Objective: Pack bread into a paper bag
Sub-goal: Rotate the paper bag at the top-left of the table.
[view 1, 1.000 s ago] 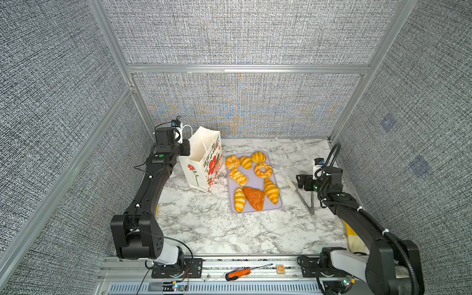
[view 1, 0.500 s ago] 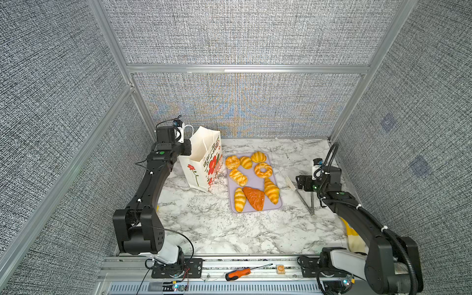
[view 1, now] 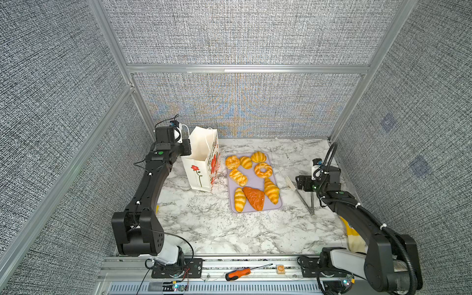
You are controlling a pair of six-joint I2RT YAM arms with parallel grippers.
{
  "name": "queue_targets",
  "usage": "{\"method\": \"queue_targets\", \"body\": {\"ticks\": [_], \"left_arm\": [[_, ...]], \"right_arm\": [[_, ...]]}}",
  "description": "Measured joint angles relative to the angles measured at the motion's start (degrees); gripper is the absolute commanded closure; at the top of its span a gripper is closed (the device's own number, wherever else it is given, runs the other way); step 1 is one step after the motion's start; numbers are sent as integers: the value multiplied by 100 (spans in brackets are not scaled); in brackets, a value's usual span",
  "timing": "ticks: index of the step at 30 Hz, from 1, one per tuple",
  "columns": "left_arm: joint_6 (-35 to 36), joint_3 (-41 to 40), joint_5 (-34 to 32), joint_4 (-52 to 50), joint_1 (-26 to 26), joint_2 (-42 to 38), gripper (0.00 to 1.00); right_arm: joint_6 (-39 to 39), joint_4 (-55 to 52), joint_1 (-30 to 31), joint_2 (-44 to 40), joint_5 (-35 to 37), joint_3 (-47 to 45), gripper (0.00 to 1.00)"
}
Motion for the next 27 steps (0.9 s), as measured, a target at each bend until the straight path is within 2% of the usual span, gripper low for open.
{"method": "queue_targets", "body": {"ticks": [12, 27], "left_arm": [[-1248, -490, -297, 13, 17, -365, 100], [-2065, -968, -162, 522, 22, -669, 100]], "right_arm": [[28, -181, 0, 221, 17, 179, 10], [350, -695, 0, 586, 153, 597, 19]]}}
